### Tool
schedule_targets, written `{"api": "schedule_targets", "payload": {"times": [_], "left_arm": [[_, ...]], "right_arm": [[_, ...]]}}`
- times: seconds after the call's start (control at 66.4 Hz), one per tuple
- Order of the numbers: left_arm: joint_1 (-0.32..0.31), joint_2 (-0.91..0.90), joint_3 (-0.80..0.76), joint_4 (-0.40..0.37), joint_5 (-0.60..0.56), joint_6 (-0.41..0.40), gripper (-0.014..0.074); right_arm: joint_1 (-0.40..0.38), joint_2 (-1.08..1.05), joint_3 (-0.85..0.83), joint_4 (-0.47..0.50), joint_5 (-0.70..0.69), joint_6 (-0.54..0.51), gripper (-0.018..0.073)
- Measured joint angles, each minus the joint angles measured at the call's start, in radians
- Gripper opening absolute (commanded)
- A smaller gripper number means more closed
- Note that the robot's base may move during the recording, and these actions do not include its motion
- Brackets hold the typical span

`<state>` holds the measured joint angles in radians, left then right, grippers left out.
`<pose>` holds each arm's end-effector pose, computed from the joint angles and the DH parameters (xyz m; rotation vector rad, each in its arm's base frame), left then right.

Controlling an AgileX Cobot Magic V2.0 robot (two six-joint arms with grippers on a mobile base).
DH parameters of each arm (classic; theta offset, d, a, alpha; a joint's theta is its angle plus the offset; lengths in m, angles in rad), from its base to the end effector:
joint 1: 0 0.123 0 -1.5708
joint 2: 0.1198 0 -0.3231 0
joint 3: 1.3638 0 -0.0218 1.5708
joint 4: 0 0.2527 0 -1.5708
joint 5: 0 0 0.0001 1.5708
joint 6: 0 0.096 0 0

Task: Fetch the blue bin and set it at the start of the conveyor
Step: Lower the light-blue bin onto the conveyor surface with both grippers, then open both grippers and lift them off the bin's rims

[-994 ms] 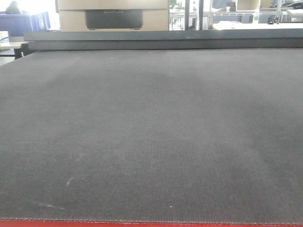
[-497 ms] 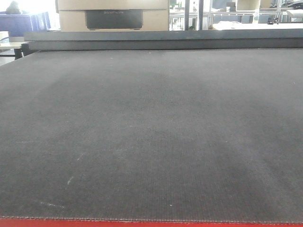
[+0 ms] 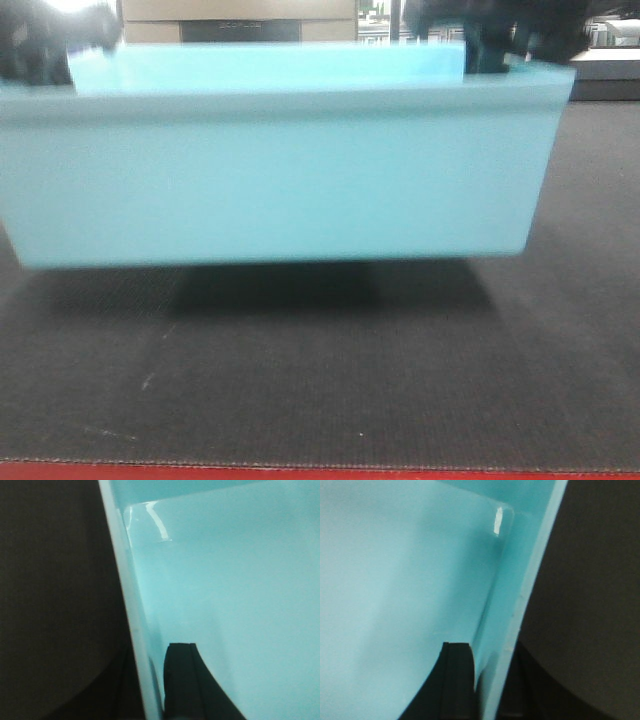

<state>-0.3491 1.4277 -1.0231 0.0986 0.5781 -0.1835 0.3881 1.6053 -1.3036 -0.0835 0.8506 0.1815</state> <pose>0.2831 -0.0975 0.3131 0.2822 2.4505 -0.1292 0.3241 0.1260 0.3260 -0.3225 2.6140 0.0938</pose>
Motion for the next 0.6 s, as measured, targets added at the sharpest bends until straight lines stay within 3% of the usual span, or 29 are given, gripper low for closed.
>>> {"api": "schedule_targets", "payload": {"times": [0.12,0.211,0.286,0.346,0.361,0.437,0.602], "left_arm": [[0.000,0.037,0.020,-0.002,-0.026,0.000,-0.0096],[0.001,0.057,0.020,-0.002,-0.038,0.000,0.0013],[0.001,0.064,0.021,-0.002,-0.043,0.000,0.0183],[0.001,0.064,0.021,-0.013,-0.060,0.004,0.0360],[0.001,0.064,0.021,-0.015,-0.063,0.007,0.0430],[-0.003,0.064,0.021,-0.034,-0.092,0.007,0.0631],[-0.008,0.053,0.019,-0.055,-0.095,0.007,0.0512]], "right_arm": [[-0.002,0.044,0.006,-0.002,-0.020,0.000,-0.0123],[-0.004,0.064,0.007,-0.003,-0.025,0.000,-0.0011],[-0.004,0.068,0.007,-0.011,-0.026,-0.004,0.0158],[-0.004,0.070,0.007,-0.009,-0.034,-0.013,0.0366],[-0.001,0.070,0.007,-0.003,-0.037,-0.015,0.0366],[0.004,0.070,0.007,0.015,-0.050,-0.017,0.0571],[0.008,0.066,0.007,0.023,-0.054,-0.017,0.0557]]}}
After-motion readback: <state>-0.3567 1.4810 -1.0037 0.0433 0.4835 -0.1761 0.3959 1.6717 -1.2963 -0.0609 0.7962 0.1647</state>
